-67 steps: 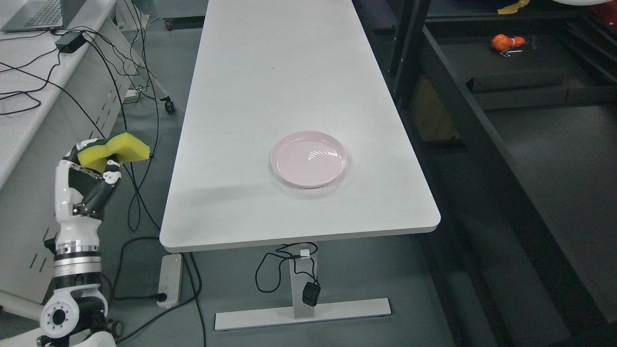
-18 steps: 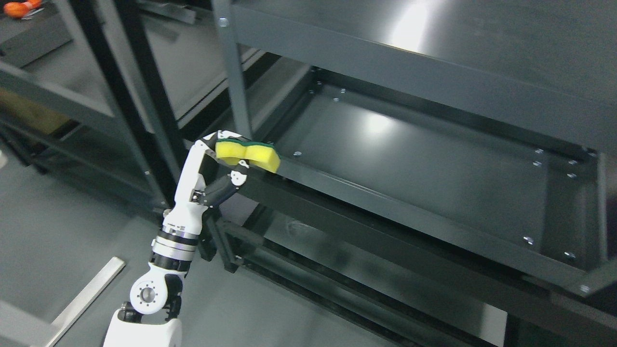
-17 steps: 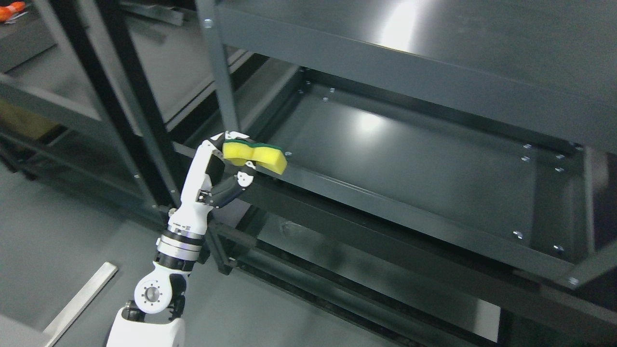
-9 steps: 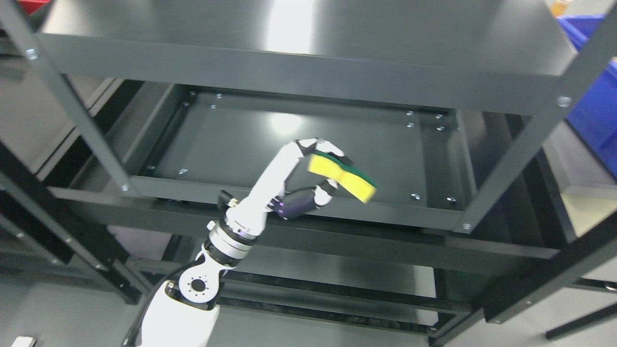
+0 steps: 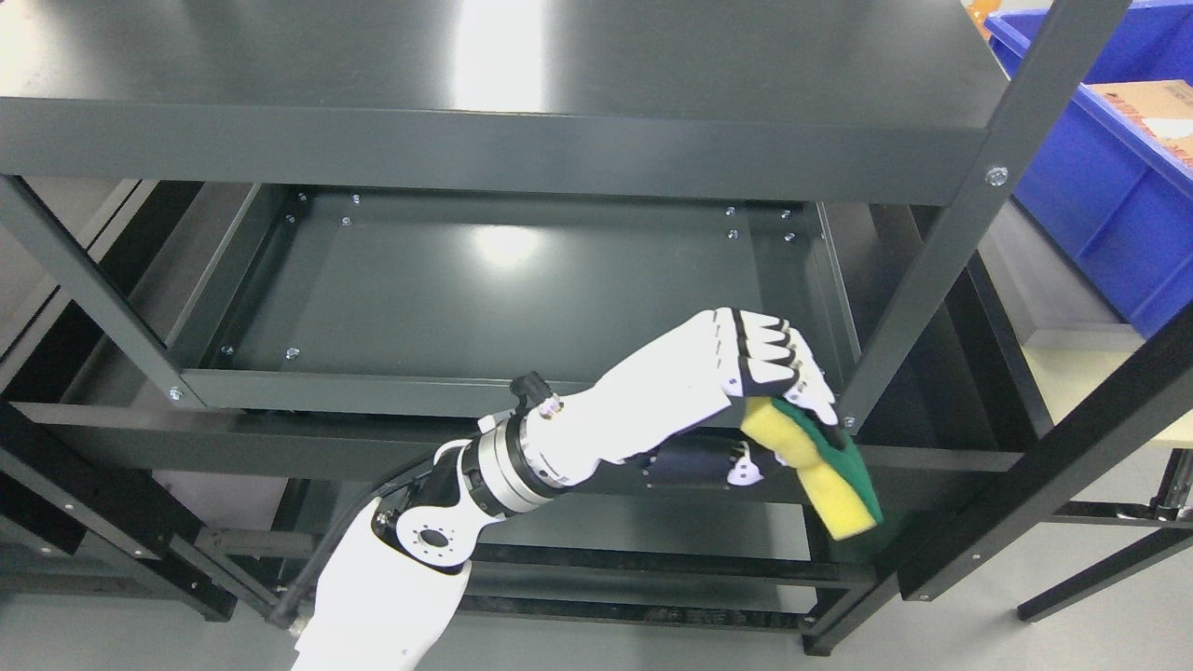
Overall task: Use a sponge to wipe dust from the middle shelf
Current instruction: 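Extend the left hand and press the sponge onto the middle shelf, then sweep the sponge across the shelf toward the left hand's side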
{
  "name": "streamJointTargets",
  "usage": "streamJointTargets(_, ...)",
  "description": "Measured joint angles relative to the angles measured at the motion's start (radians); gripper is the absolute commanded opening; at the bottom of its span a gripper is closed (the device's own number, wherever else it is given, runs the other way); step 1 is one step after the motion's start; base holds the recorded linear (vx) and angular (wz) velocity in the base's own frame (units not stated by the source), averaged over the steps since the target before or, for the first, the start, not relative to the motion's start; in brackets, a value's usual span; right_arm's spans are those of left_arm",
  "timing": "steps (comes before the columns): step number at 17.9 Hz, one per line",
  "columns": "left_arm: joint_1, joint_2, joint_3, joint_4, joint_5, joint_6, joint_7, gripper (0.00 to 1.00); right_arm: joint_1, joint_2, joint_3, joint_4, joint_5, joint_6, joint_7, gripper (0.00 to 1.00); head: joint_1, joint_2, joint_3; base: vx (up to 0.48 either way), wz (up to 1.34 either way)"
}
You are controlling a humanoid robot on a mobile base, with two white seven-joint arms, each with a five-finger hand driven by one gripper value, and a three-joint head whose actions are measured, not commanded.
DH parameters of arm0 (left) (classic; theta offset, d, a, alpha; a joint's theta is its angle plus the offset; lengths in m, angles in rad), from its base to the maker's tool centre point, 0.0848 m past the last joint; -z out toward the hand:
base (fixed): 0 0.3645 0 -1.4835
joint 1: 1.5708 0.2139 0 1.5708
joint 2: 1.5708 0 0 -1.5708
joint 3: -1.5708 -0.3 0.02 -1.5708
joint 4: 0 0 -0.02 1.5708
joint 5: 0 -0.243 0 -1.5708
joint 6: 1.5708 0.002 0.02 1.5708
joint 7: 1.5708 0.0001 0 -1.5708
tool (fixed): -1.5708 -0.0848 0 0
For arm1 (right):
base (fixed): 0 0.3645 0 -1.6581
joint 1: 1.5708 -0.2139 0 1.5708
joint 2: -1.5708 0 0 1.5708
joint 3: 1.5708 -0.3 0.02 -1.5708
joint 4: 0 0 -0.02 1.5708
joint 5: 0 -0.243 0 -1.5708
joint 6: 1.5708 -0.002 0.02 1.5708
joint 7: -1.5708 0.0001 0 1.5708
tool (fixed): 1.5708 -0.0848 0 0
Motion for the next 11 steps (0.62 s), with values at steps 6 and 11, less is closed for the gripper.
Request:
streamJointTargets(6, -0.13, 0.0, 0.032, -0.057, -0.008, -0.003, 0.008, 0.0, 0.0, 0.0, 0.0, 0.0, 0.0, 0.0, 0.0, 1.0, 0.0, 0.0, 0.0, 0.0, 0.0)
streamJointTargets(11, -0.186, 0.0, 0.103, -0.083, -0.011, -0.005, -0.017, 0.0, 0.0, 0.0, 0.0, 0.0, 0.0, 0.0, 0.0, 1.0, 0.0, 0.0, 0.0, 0.0, -0.02)
